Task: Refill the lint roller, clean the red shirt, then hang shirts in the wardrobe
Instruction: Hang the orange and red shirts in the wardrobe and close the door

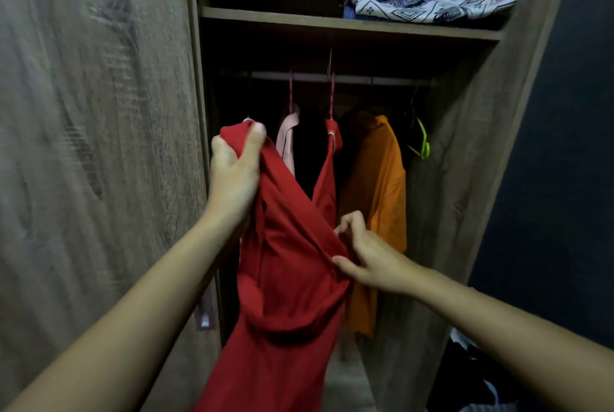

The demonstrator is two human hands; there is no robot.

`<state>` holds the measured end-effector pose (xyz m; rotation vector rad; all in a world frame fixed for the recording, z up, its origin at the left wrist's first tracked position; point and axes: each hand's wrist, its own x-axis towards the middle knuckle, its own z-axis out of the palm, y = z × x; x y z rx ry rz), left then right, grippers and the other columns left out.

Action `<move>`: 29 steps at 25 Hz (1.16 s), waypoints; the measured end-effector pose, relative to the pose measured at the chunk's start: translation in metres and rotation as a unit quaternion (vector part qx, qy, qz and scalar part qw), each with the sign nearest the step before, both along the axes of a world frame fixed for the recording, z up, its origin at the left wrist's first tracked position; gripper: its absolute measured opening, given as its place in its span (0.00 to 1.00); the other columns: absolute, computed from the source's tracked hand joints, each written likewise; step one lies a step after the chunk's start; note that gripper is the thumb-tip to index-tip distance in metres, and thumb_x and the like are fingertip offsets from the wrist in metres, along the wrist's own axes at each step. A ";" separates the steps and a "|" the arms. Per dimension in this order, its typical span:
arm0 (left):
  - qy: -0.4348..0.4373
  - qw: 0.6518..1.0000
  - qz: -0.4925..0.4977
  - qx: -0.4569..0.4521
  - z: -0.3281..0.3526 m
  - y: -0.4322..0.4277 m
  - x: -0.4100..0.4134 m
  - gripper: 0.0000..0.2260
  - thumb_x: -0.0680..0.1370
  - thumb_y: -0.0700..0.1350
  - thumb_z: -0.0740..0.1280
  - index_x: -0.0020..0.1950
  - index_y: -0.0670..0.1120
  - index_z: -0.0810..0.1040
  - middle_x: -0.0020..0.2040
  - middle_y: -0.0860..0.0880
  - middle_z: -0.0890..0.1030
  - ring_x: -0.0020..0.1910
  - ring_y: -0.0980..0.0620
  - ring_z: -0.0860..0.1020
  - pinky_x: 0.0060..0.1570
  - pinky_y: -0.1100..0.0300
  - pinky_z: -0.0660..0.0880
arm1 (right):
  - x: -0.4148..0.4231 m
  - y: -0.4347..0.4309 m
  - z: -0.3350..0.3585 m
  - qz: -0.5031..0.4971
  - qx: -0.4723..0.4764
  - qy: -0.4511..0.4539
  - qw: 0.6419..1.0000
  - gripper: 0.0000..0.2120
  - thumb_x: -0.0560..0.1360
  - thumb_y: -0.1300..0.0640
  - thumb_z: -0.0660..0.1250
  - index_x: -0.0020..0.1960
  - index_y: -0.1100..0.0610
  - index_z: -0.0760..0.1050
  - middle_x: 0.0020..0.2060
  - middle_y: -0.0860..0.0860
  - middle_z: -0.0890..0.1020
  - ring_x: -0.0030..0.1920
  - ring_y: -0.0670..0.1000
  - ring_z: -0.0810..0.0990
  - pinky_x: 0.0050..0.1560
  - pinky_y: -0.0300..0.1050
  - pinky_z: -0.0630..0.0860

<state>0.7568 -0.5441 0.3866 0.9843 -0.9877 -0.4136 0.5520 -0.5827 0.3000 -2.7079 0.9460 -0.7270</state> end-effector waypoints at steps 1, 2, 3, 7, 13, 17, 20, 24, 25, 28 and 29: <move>-0.018 1.000 0.010 0.013 -0.006 -0.001 0.008 0.14 0.71 0.53 0.71 0.47 0.50 0.69 0.46 0.50 0.77 0.44 0.55 0.77 0.52 0.56 0.76 | -0.007 0.002 0.006 0.013 -0.055 0.039 0.998 0.13 0.73 0.63 0.63 0.51 0.52 0.61 0.46 0.50 0.73 0.42 0.51 0.77 0.44 0.46 0.75; -0.030 0.999 0.015 0.023 -0.010 -0.001 0.014 0.16 0.68 0.51 0.73 0.47 0.51 0.69 0.47 0.49 0.77 0.46 0.53 0.78 0.53 0.53 0.76 | -0.013 -0.001 0.014 0.020 -0.105 0.070 0.992 0.14 0.71 0.66 0.61 0.49 0.50 0.65 0.47 0.52 0.74 0.43 0.54 0.78 0.43 0.48 0.75; -0.037 0.999 0.019 0.030 -0.012 0.001 0.019 0.16 0.68 0.49 0.74 0.49 0.50 0.69 0.48 0.48 0.77 0.48 0.51 0.78 0.55 0.51 0.76 | -0.020 -0.004 0.024 0.007 -0.142 0.074 0.987 0.15 0.67 0.68 0.60 0.46 0.49 0.69 0.48 0.53 0.75 0.45 0.55 0.79 0.43 0.46 0.75; -0.184 0.979 0.089 0.019 -0.008 0.013 0.028 0.13 0.76 0.44 0.66 0.56 0.46 0.66 0.49 0.49 0.75 0.49 0.47 0.76 0.53 0.56 0.70 | -0.029 -0.012 0.043 -0.177 -0.097 0.038 0.979 0.28 0.62 0.65 0.65 0.60 0.47 0.72 0.57 0.50 0.75 0.57 0.55 0.77 0.55 0.52 0.76; -0.417 0.869 0.204 0.174 -0.016 0.010 0.057 0.11 0.76 0.41 0.63 0.57 0.41 0.75 0.53 0.34 0.79 0.56 0.34 0.76 0.54 0.46 0.71 | -0.056 -0.002 0.073 -0.198 0.025 0.056 0.978 0.23 0.65 0.70 0.62 0.46 0.44 0.82 0.47 0.48 0.82 0.44 0.48 0.80 0.40 0.30 0.75; -0.445 0.855 0.186 0.192 -0.023 -0.006 0.051 0.14 0.73 0.40 0.63 0.57 0.50 0.78 0.56 0.40 0.78 0.57 0.37 0.75 0.56 0.47 0.71 | -0.071 0.002 0.097 -0.256 0.009 -0.016 0.966 0.22 0.65 0.70 0.58 0.36 0.44 0.80 0.37 0.50 0.83 0.38 0.56 0.81 0.38 0.45 0.78; -0.363 0.917 0.085 0.143 -0.029 -0.025 0.029 0.15 0.69 0.33 0.65 0.47 0.51 0.80 0.45 0.49 0.82 0.48 0.50 0.79 0.50 0.62 0.72 | -0.081 0.000 0.089 -0.257 0.062 0.019 0.964 0.23 0.68 0.72 0.55 0.36 0.46 0.79 0.42 0.50 0.82 0.44 0.56 0.81 0.42 0.49 0.78; -0.304 0.921 -0.094 0.226 -0.054 -0.054 -0.005 0.08 0.66 0.38 0.67 0.34 0.50 0.81 0.28 0.55 0.81 0.36 0.58 0.78 0.35 0.68 0.73 | -0.109 -0.023 0.070 -0.282 0.062 0.090 0.953 0.25 0.69 0.72 0.53 0.56 0.54 0.79 0.58 0.55 0.79 0.53 0.54 0.79 0.43 0.38 0.73; -0.309 0.912 -0.130 0.234 -0.059 -0.063 -0.017 0.06 0.63 0.42 0.66 0.35 0.52 0.81 0.29 0.56 0.81 0.36 0.56 0.78 0.36 0.68 0.74 | -0.118 -0.031 0.065 -0.289 0.055 0.110 0.949 0.25 0.70 0.72 0.54 0.60 0.55 0.77 0.61 0.56 0.77 0.56 0.55 0.78 0.47 0.38 0.72; -0.343 0.891 -0.221 0.200 -0.060 -0.089 -0.058 0.15 0.59 0.55 0.67 0.45 0.58 0.77 0.43 0.52 0.83 0.48 0.52 0.80 0.54 0.60 0.74 | -0.143 -0.061 0.056 -0.295 0.044 0.157 0.942 0.26 0.69 0.71 0.54 0.64 0.56 0.73 0.64 0.58 0.74 0.60 0.57 0.75 0.55 0.44 0.74; -0.346 0.892 -0.229 0.180 -0.056 -0.099 -0.071 0.16 0.59 0.57 0.67 0.46 0.59 0.76 0.44 0.52 0.83 0.49 0.52 0.81 0.56 0.57 0.73 | -0.150 -0.071 0.055 -0.283 0.031 0.180 0.942 0.26 0.69 0.70 0.55 0.65 0.57 0.72 0.63 0.58 0.73 0.62 0.58 0.74 0.59 0.48 0.73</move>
